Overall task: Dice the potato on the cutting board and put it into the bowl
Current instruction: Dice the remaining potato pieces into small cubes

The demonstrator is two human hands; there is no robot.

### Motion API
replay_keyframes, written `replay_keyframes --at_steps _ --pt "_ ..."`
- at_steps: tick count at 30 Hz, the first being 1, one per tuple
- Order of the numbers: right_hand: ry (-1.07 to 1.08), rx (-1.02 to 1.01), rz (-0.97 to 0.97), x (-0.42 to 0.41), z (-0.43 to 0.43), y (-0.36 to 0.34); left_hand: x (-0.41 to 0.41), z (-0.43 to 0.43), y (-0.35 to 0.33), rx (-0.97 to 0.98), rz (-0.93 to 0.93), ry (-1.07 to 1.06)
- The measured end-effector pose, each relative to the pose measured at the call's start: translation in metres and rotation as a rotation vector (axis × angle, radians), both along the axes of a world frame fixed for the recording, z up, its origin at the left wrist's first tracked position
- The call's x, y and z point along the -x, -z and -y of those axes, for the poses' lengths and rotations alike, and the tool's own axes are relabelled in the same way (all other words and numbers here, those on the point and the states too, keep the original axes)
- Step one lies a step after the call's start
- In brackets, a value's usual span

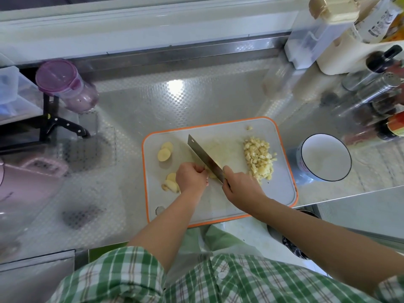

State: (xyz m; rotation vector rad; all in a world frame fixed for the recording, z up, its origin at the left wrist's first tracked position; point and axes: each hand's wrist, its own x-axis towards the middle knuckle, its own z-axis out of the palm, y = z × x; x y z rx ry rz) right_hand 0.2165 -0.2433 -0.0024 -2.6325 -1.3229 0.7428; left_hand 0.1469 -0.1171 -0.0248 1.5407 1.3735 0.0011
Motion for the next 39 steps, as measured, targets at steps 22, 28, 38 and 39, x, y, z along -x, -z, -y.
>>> replay_keyframes --at_steps 22,28,38,39 --pt "-0.020 -0.001 -0.007 0.004 0.001 -0.004 0.002 -0.001 -0.003 -0.010 -0.027 0.012" --pt "-0.027 0.038 0.041 0.007 -0.004 0.000 0.002 -0.001 -0.002 -0.004 -0.012 0.024" --pt "0.253 -0.328 -0.202 -0.014 -0.001 -0.019 0.005 -0.010 0.001 -0.134 -0.032 0.217" --pt "0.313 -0.365 -0.241 -0.018 0.000 -0.023 0.006 -0.013 -0.001 -0.266 -0.032 0.341"
